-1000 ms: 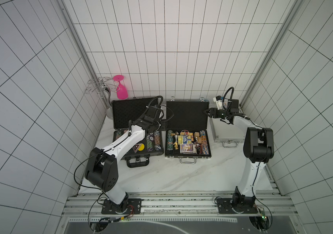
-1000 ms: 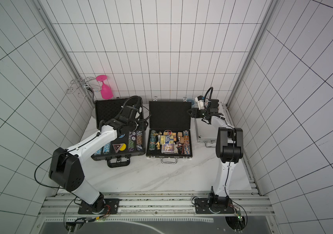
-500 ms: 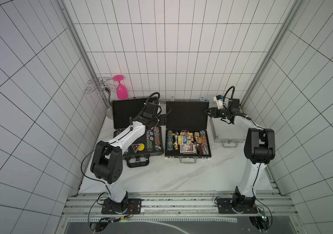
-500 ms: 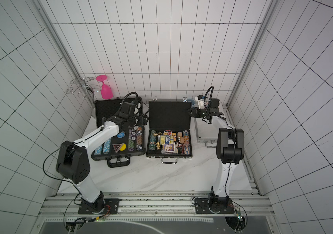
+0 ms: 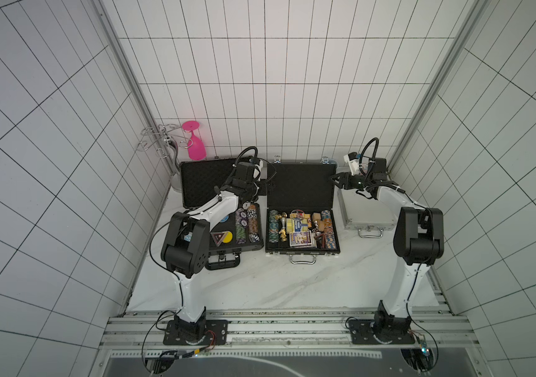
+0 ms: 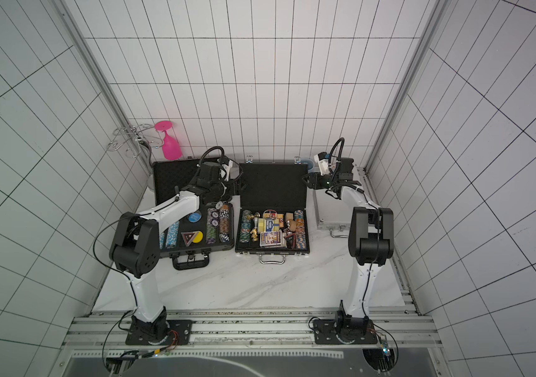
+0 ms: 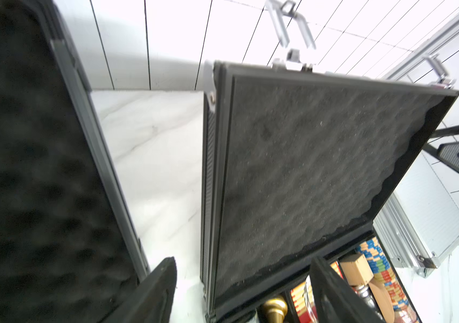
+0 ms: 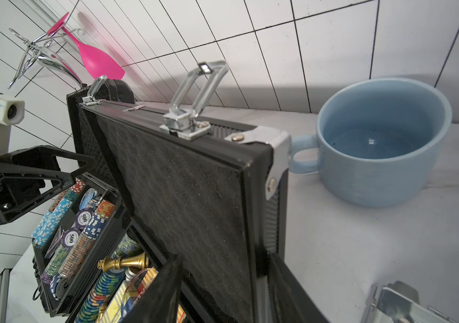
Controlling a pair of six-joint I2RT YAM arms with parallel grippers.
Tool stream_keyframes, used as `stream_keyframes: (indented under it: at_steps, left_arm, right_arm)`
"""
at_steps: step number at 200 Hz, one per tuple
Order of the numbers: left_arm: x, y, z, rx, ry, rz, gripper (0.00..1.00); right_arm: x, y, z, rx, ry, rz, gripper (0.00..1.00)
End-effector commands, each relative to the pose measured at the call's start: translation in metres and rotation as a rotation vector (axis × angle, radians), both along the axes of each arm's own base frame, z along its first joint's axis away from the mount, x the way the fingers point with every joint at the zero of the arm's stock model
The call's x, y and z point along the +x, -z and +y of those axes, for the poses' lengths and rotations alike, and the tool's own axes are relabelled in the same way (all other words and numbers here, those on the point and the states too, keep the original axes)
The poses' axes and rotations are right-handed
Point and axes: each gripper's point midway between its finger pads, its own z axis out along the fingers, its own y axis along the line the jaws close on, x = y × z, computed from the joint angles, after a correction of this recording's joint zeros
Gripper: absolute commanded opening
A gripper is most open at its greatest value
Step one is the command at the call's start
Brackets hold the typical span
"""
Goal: Close the poker set cases
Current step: Close the lid of the poker set case.
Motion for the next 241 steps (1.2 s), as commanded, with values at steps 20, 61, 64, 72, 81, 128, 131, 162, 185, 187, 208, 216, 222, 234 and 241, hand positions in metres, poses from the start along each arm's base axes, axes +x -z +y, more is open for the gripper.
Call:
stream_keyframes:
  at_steps: [20,61,64,72,81,128,131,162,185,187,208,216,222,234,241]
  left_arm:
    - [0.019,-0.009,-0.017,-0.030,0.060,-0.083,0.77]
    - [0.027,0.002,-0.023,-0.034,0.110,-0.085,0.78]
    - [0.028,0.002,-0.023,-0.034,0.113,-0.086,0.78]
    - [0.030,0.005,-0.021,-0.034,0.112,-0.085,0.79]
    - [0.031,0.006,-0.021,-0.039,0.115,-0.088,0.80]
    - [0.034,0.015,-0.028,-0.049,0.186,-0.100,0.97]
    - [0.034,0.016,-0.028,-0.050,0.193,-0.098,0.98]
    - [0.035,0.011,-0.038,-0.074,0.256,-0.116,0.97]
    - [0.035,0.013,-0.045,-0.096,0.303,-0.112,0.98]
    - [0.035,0.013,-0.045,-0.098,0.305,-0.111,0.98]
    - [0.034,0.014,-0.051,-0.138,0.338,-0.111,0.97]
    - [0.033,0.012,-0.052,-0.150,0.345,-0.116,0.97]
    - [0.032,0.011,-0.053,-0.156,0.349,-0.117,0.97]
    - [0.030,0.006,-0.054,-0.165,0.356,-0.127,0.95]
    - [0.028,0.004,-0.053,-0.165,0.357,-0.132,0.94]
  right_arm:
    - [-0.013,-0.013,0.009,0.003,-0.055,-0.031,0.51]
    - [-0.013,-0.014,0.009,0.004,-0.055,-0.031,0.51]
    - [-0.013,-0.014,0.009,0.004,-0.055,-0.033,0.51]
    - [-0.014,-0.014,0.009,0.004,-0.055,-0.032,0.51]
    - [-0.014,-0.014,0.010,0.004,-0.057,-0.031,0.51]
    - [-0.015,-0.010,0.011,-0.003,-0.059,-0.022,0.51]
    - [-0.015,-0.010,0.011,-0.004,-0.059,-0.022,0.51]
    - [-0.015,-0.010,0.011,-0.009,-0.056,-0.019,0.51]
    - [-0.014,-0.012,0.011,-0.013,-0.056,-0.023,0.51]
    - [-0.014,-0.011,0.011,-0.013,-0.055,-0.021,0.51]
    - [-0.014,-0.011,0.012,-0.021,-0.053,-0.022,0.51]
    - [-0.014,-0.011,0.012,-0.023,-0.052,-0.022,0.51]
    - [-0.015,-0.011,0.012,-0.023,-0.052,-0.022,0.51]
    - [-0.015,-0.011,0.011,-0.028,-0.047,-0.020,0.51]
    - [-0.015,-0.012,0.011,-0.029,-0.043,-0.019,0.51]
